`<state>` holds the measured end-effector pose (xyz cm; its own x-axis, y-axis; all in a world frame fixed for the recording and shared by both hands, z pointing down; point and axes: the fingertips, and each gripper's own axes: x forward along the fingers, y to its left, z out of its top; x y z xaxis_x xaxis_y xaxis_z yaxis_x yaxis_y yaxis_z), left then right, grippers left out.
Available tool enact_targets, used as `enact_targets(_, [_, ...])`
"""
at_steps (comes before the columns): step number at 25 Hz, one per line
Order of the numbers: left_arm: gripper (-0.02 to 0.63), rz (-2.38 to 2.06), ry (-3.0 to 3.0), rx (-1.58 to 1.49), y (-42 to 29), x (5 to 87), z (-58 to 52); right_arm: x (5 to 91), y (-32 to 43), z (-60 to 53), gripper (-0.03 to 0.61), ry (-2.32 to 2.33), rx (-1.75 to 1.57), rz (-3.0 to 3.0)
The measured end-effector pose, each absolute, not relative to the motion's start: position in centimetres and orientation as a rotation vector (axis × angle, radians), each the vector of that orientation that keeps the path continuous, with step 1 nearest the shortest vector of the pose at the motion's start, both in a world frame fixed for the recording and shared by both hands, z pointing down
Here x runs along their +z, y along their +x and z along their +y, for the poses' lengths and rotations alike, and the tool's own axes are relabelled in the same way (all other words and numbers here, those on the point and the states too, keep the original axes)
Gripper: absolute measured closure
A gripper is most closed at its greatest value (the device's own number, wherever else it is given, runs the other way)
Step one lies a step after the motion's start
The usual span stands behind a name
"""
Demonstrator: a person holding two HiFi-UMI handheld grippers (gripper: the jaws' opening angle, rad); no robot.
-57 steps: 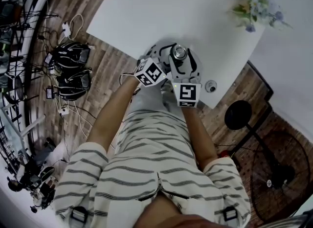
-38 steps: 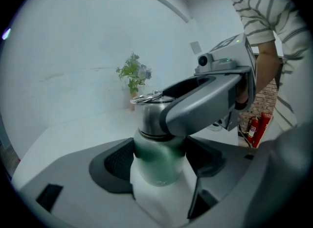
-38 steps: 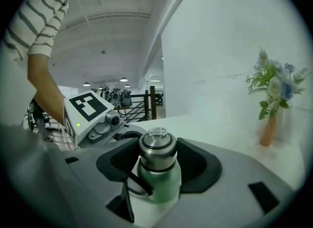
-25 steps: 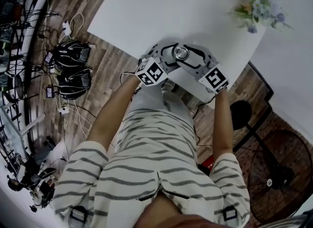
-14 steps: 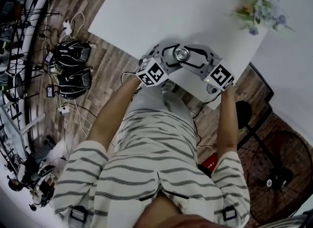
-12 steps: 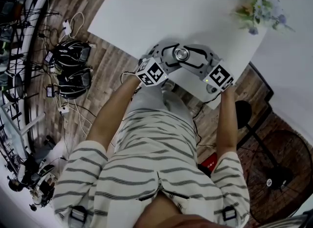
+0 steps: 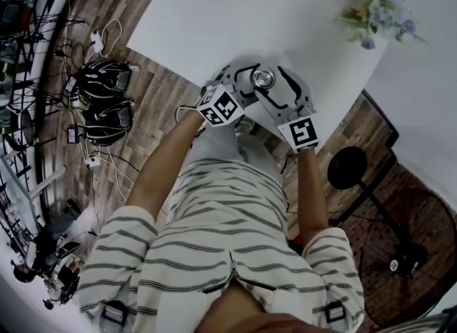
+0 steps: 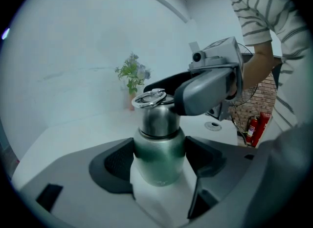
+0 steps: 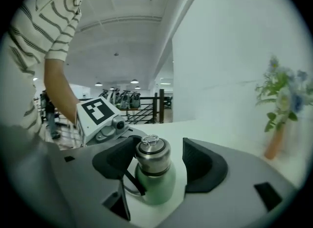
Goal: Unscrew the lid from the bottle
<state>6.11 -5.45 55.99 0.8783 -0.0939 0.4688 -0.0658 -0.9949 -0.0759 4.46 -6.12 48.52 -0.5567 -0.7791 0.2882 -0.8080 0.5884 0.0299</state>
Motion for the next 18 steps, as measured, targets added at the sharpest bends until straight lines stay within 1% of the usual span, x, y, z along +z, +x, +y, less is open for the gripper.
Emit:
enact_targets(2, [0.282, 0.13, -2.988, -0.752, 6.2, 56.1, -5.5, 48.7, 4.7, -6.0, 0.276, 1.479, 0.198, -2.495])
enact_targets(4, [0.282, 0.134, -2.989, -0.751, 6.2, 56.2, -5.5, 49.0, 4.6, -5.7, 0.284, 1.595, 0.217, -2.441])
enact_targets(9, [0.282, 0.144, -2.989, -0.753, 6.1, 56.1, -5.6, 49.6, 4.3, -5.9, 0.284, 1.755, 0.211, -2.316])
enact_targets(14, [0.282, 0.151, -2.989, -0.753, 6.0, 56.1, -5.6, 50.0, 3.7, -6.6, 0.298, 1.767, 0.234, -2.277])
enact_targets(16, [0.282, 0.151, -2.99, -0.752, 6.1, 56.1, -5.6, 50.1, 3.9, -6.7, 0.322, 1.771, 0.236, -2.262])
enact_targets(18, [0.282, 0.149, -2.99, -0.753, 6.1, 56.1, -5.5, 50.2, 4.1, -6.6, 0.321, 1.771, 0.235, -2.262])
